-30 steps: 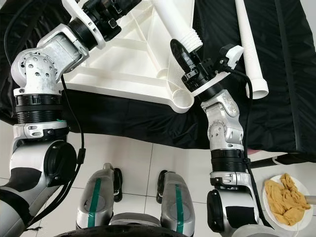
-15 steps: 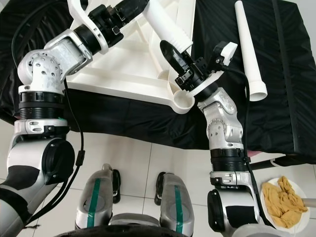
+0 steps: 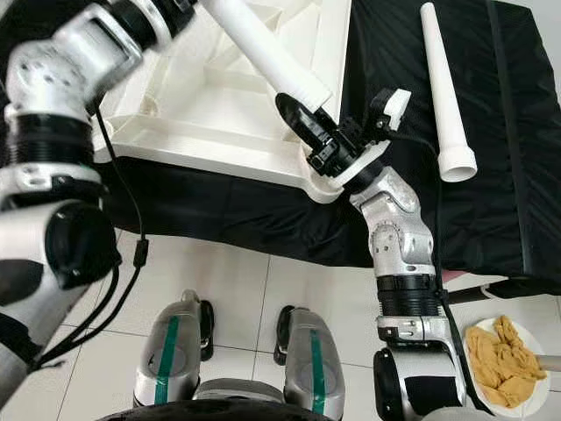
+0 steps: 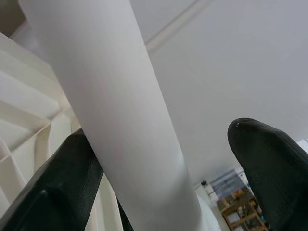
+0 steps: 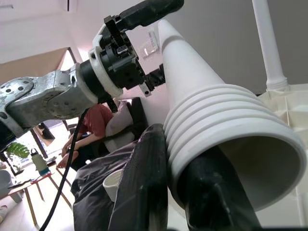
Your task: Building children table
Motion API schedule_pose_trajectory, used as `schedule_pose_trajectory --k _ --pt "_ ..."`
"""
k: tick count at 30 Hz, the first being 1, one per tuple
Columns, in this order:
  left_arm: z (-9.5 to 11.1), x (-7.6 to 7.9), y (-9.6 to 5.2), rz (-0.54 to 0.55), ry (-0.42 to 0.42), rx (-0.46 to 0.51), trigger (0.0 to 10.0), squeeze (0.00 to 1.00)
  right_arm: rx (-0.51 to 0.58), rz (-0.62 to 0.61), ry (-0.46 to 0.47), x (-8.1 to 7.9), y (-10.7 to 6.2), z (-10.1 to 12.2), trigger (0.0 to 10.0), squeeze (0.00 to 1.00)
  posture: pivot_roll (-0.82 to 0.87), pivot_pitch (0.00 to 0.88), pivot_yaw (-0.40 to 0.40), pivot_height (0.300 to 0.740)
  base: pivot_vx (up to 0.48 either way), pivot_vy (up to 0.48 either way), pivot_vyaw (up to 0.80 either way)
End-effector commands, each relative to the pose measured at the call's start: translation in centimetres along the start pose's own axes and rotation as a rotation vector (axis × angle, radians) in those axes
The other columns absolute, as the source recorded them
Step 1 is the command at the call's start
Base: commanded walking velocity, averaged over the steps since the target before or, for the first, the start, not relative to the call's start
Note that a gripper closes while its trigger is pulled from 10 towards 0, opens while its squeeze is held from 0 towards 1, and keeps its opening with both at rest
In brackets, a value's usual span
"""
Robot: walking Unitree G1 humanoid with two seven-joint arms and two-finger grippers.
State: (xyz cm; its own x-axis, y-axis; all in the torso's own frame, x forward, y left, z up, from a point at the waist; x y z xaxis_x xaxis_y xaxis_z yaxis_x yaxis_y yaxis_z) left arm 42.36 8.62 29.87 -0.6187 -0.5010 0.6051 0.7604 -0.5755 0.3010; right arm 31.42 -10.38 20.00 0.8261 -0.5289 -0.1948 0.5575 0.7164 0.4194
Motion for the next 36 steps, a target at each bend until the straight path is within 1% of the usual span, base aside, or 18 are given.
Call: schedule_pose_trajectory --k 1,6,7,8,9,10,25,26,27,28,36 --pt "0.7 -0.1 0.2 0.013 -0.027 0.021 10.0 0.00 -0.004 0.006 0.005 -0.2 -0.3 0.1 10.0 0.00 0.05 0.058 -0.022 0.740 0.000 0.000 0.00" --pt "1.5 0.2 0.4 0.007 -0.033 0.046 10.0 0.00 -0.008 -0.002 0.001 -0.1 -0.5 0.0 10.0 0.00 0.05 0.060 -0.017 0.740 0.000 0.000 0.00" --pt "1.8 0.5 0.5 -0.003 -0.028 0.052 9.3 0.00 -0.010 -0.004 0.001 -0.1 -0.5 -0.1 10.0 0.00 0.05 0.062 -0.016 0.740 0.000 0.000 0.00" --pt "1.8 0.5 0.5 -0.003 -0.028 0.052 9.3 0.00 -0.010 -0.004 0.001 -0.1 -0.5 -0.1 10.0 0.00 0.05 0.062 -0.016 0.740 0.000 0.000 0.00" --pt "1.8 0.7 0.5 -0.011 -0.027 0.056 4.4 0.00 -0.013 -0.006 0.001 -0.2 -0.5 -0.1 10.0 0.00 0.05 0.062 -0.016 0.740 0.000 0.000 0.00" --pt "1.8 0.9 0.6 -0.016 -0.025 0.057 0.0 0.00 -0.018 -0.006 0.000 -0.2 -0.6 -0.1 10.0 0.00 0.05 0.065 -0.015 0.740 0.000 0.000 0.00" --pt "1.6 1.5 1.1 -0.039 -0.024 0.042 0.0 0.00 -0.045 0.008 -0.005 -0.3 -0.5 -0.3 10.0 0.00 0.06 0.079 -0.013 0.740 0.000 0.000 0.00" --pt "1.6 1.4 1.2 -0.031 -0.027 0.037 0.0 0.00 -0.052 0.012 -0.001 -0.3 -0.5 -0.4 10.0 0.16 0.06 0.080 -0.013 0.740 0.000 0.000 0.00" --pt "1.6 1.4 1.2 -0.031 -0.027 0.037 0.0 0.00 -0.052 0.012 -0.001 -0.3 -0.5 -0.4 10.0 0.16 0.06 0.080 -0.013 0.740 0.000 0.000 0.00" --pt "1.5 1.2 1.3 -0.016 -0.022 0.024 10.0 0.00 -0.058 0.015 0.004 -0.4 -0.5 -0.5 10.0 1.00 0.06 0.085 -0.012 0.740 0.000 0.000 0.00" --pt "1.8 0.5 1.2 0.017 -0.063 0.022 10.0 0.00 -0.077 0.026 0.023 -0.4 -1.1 -0.8 10.0 1.00 0.06 0.091 -0.013 0.740 0.000 0.000 0.00"
Point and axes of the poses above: a point about 5 cm out from each wrist's last joint towards the gripper, its own y axis pointing out of the wrist towards the gripper, its own z axis along the axis of the wrist's last joint, x = y × z, the point moved 5 cm from there along y, pointing out of the wrist towards the gripper, and after that the axes turned 4 degrees about y, right-handed, at the moved point
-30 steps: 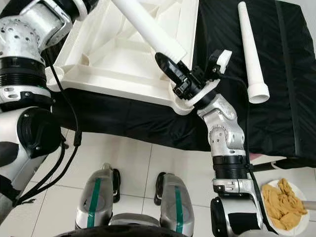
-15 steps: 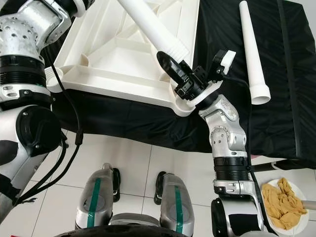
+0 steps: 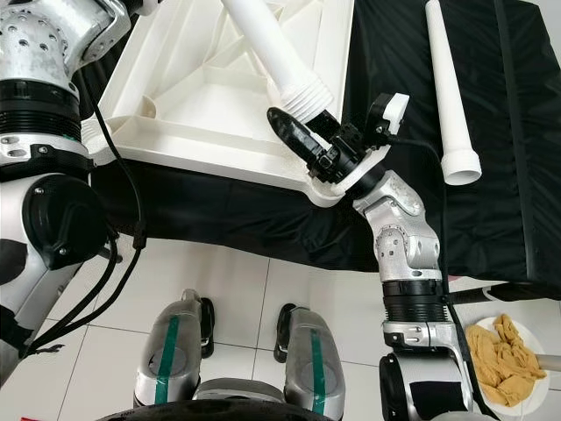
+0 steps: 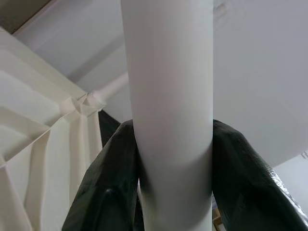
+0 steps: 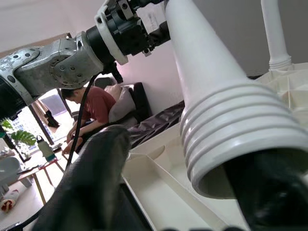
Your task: Building children table
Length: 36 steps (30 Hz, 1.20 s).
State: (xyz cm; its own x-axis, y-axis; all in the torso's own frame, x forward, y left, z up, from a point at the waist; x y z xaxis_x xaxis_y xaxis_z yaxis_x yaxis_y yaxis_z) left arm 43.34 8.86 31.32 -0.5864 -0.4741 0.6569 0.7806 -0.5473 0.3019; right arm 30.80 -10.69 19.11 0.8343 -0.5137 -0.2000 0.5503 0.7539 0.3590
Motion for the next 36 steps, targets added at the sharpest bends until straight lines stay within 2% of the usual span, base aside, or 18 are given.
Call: schedule_pose_trajectory --k 1,4,5,11,12,18,27,28,29,30,31,33,34,36 --pt "0.6 0.1 0.1 0.003 -0.010 0.006 10.0 0.00 -0.009 0.007 0.007 -0.1 -0.3 -0.2 10.0 1.00 0.06 0.092 -0.015 0.740 0.000 0.000 0.00" --pt "0.9 -0.2 0.1 0.021 -0.010 0.017 10.0 0.00 -0.009 -0.001 0.008 0.0 -0.5 -0.2 10.0 1.00 0.06 0.090 -0.016 0.740 0.000 0.000 0.00" --pt "1.1 -0.4 0.0 0.026 -0.014 0.024 10.0 0.00 -0.001 -0.013 0.006 0.2 -0.7 -0.2 10.0 0.81 0.06 0.090 -0.017 0.740 0.000 0.000 0.00" --pt "1.3 -0.5 0.0 0.029 -0.018 0.030 10.0 0.00 0.006 -0.027 0.005 0.4 -0.9 -0.2 10.0 0.81 0.06 0.090 -0.017 0.740 0.000 0.000 0.00" --pt "1.7 -0.6 -0.1 0.037 -0.026 0.043 10.0 0.00 0.025 -0.034 0.025 0.5 -1.2 -0.1 10.0 0.00 0.06 0.089 -0.017 0.740 0.000 0.000 0.00" --pt "2.8 -1.2 -0.3 0.064 -0.049 0.078 10.0 0.00 0.124 -0.056 0.157 1.1 -3.0 0.5 10.0 0.00 0.06 0.085 -0.021 0.740 0.000 0.000 0.00" --pt "3.3 -1.4 -0.5 0.073 -0.011 0.078 10.0 0.00 0.072 -0.083 0.130 1.7 -4.0 -0.1 10.0 0.00 0.06 0.081 -0.025 0.740 0.000 0.000 0.00" --pt "3.2 -1.2 -0.6 0.059 0.051 0.061 10.0 0.00 0.056 -0.090 0.098 2.1 -4.2 0.5 10.0 0.00 0.06 0.079 -0.030 0.740 0.000 0.000 0.00" --pt "3.2 -1.2 -0.6 0.059 0.051 0.061 10.0 0.00 0.056 -0.090 0.098 2.1 -4.2 0.5 10.0 0.00 0.06 0.079 -0.030 0.740 0.000 0.000 0.00" --pt "2.8 -1.0 -0.6 0.057 0.115 0.040 10.0 0.00 0.026 -0.104 0.082 2.4 -4.0 0.6 10.0 0.00 0.06 0.075 -0.032 0.740 0.000 0.000 0.00" --pt "2.8 -1.0 -0.6 0.057 0.115 0.040 10.0 0.00 0.026 -0.104 0.082 2.4 -4.0 0.6 10.0 0.00 0.06 0.075 -0.032 0.740 0.000 0.000 0.00" --pt "1.7 -0.2 -0.3 0.019 0.201 0.003 10.0 0.00 -0.044 -0.104 0.061 2.6 -3.1 0.9 10.0 0.00 0.05 0.073 -0.036 0.740 0.000 0.000 0.00" --pt "1.7 -0.2 -0.3 0.019 0.201 0.003 10.0 0.00 -0.044 -0.104 0.061 2.6 -3.1 0.9 10.0 0.00 0.05 0.073 -0.036 0.740 0.000 0.000 0.00" --pt "0.4 1.0 0.0 -0.034 0.289 -0.036 10.0 0.00 -0.115 -0.116 0.006 3.2 -2.1 1.6 10.0 0.00 0.05 0.068 -0.044 0.740 0.000 0.000 0.00"
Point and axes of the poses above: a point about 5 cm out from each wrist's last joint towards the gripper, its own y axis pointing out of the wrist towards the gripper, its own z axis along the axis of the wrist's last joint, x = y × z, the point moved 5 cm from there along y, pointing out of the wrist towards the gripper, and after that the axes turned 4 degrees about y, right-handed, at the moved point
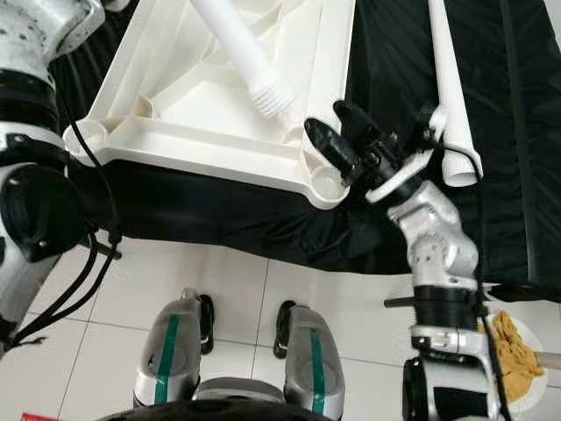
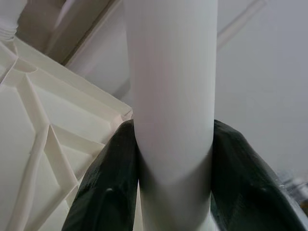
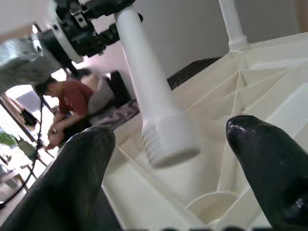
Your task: Building children table
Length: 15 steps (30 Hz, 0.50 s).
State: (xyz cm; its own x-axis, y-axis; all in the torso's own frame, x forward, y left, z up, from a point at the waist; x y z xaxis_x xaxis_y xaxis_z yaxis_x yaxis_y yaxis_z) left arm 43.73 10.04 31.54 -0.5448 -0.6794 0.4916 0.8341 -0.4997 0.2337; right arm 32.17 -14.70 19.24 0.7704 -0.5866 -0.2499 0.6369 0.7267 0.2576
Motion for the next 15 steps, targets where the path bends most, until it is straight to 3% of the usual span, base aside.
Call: schedule_pose_trajectory --k 1,3,5,7,8,10,11,15 --pt "-0.2 1.8 0.1 -0.132 0.041 -0.003 10.0 0.00 -0.030 -0.010 -0.014 0.0 0.1 -0.1 10.0 0.00 0.05 0.068 -0.044 0.740 0.000 0.000 0.00" --pt "-0.6 2.4 0.1 -0.154 0.074 -0.012 10.0 0.00 -0.063 -0.024 -0.033 0.4 0.4 0.0 10.0 0.00 0.05 0.068 -0.044 0.740 0.000 0.000 0.00" --pt "-1.2 3.8 0.1 -0.198 0.144 -0.023 10.0 0.00 -0.164 -0.087 -0.102 1.8 1.0 -0.6 10.0 0.00 0.06 0.062 -0.051 0.740 0.000 0.000 0.00" --pt "-1.5 4.2 0.1 -0.211 0.158 -0.027 10.0 0.00 -0.194 -0.103 -0.113 2.2 1.2 -0.8 10.0 0.00 0.06 0.060 -0.052 0.740 0.000 0.000 0.00" --pt "-1.5 4.2 0.1 -0.211 0.158 -0.027 10.0 0.00 -0.194 -0.103 -0.113 2.2 1.2 -0.8 10.0 0.00 0.06 0.060 -0.052 0.740 0.000 0.000 0.00" --pt "-2.1 6.0 0.0 -0.259 0.255 -0.034 10.0 0.00 -0.248 -0.109 -0.152 2.4 2.4 -1.0 10.0 0.00 0.07 0.060 -0.055 0.740 0.000 0.000 0.00" --pt "-2.1 6.0 0.0 -0.259 0.255 -0.034 10.0 0.00 -0.248 -0.109 -0.152 2.4 2.4 -1.0 10.0 0.00 0.07 0.060 -0.055 0.740 0.000 0.000 0.00" --pt "-2.3 8.5 -0.2 -0.327 0.346 -0.025 10.0 0.00 -0.286 -0.073 -0.206 2.0 4.0 -0.8 10.0 0.00 0.07 0.064 -0.058 0.740 0.000 0.000 0.00"
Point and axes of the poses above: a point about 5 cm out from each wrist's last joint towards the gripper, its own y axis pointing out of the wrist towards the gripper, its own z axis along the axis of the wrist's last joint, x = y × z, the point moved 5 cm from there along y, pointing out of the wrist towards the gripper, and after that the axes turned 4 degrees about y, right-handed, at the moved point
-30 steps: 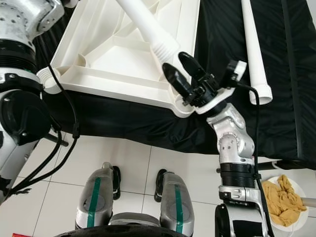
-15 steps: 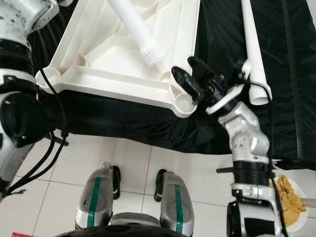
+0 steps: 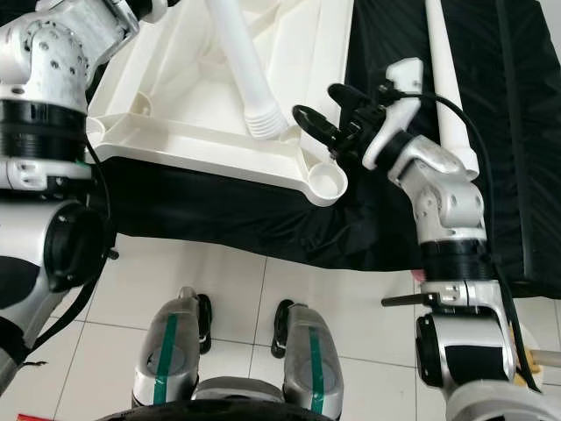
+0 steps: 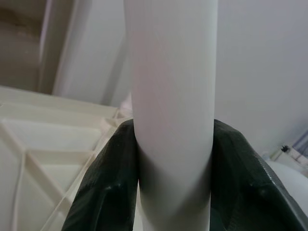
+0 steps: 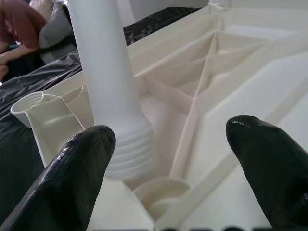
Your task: Building children table
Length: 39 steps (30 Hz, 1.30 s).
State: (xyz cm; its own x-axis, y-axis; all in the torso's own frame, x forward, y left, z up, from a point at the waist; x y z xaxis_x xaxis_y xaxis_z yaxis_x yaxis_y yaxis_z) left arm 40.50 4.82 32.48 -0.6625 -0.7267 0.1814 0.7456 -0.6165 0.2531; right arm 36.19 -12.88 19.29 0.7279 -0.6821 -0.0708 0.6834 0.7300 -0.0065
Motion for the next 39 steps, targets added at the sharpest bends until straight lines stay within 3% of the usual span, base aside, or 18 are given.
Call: schedule_pose_trajectory --k 1,7,12,27,36,37,38,39 --pt "0.8 2.6 0.0 -0.178 0.047 0.032 10.0 0.00 -0.027 0.004 -0.013 0.0 0.2 -0.2 10.0 0.00 0.07 0.064 -0.058 0.740 0.000 0.000 0.00" --pt "1.9 5.3 0.1 -0.249 0.105 0.061 10.0 0.00 -0.024 0.067 -0.040 -0.8 2.2 1.4 10.0 0.00 0.09 0.073 -0.067 0.740 0.000 0.000 0.00" --pt "2.2 6.6 0.1 -0.283 0.126 0.072 10.0 0.00 -0.024 0.073 -0.068 -0.6 3.3 2.3 10.0 0.00 0.09 0.072 -0.068 0.740 0.000 0.000 0.00" --pt "1.7 9.4 -0.1 -0.363 0.194 0.065 10.0 0.00 -0.040 0.095 -0.111 -0.4 5.0 4.2 10.0 0.00 0.09 0.077 -0.065 0.740 0.000 0.000 0.00" --pt "1.5 10.2 -0.1 -0.392 0.232 0.055 10.0 0.00 -0.059 0.124 -0.122 -0.4 5.5 4.7 10.0 0.00 0.09 0.079 -0.062 0.740 0.000 0.000 0.00" --pt "1.5 10.3 -0.1 -0.395 0.237 0.054 10.0 0.00 -0.062 0.130 -0.122 -0.4 5.6 4.8 8.1 0.00 0.09 0.078 -0.063 0.740 0.000 0.000 0.00" --pt "1.5 10.4 -0.1 -0.396 0.241 0.054 10.0 0.00 -0.064 0.137 -0.121 -0.4 5.7 4.9 3.0 0.00 0.09 0.078 -0.063 0.740 0.000 0.000 0.00" --pt "1.5 10.4 -0.1 -0.396 0.241 0.054 10.0 0.00 -0.064 0.137 -0.121 -0.4 5.7 4.9 3.0 0.00 0.09 0.078 -0.063 0.740 0.000 0.000 0.00"
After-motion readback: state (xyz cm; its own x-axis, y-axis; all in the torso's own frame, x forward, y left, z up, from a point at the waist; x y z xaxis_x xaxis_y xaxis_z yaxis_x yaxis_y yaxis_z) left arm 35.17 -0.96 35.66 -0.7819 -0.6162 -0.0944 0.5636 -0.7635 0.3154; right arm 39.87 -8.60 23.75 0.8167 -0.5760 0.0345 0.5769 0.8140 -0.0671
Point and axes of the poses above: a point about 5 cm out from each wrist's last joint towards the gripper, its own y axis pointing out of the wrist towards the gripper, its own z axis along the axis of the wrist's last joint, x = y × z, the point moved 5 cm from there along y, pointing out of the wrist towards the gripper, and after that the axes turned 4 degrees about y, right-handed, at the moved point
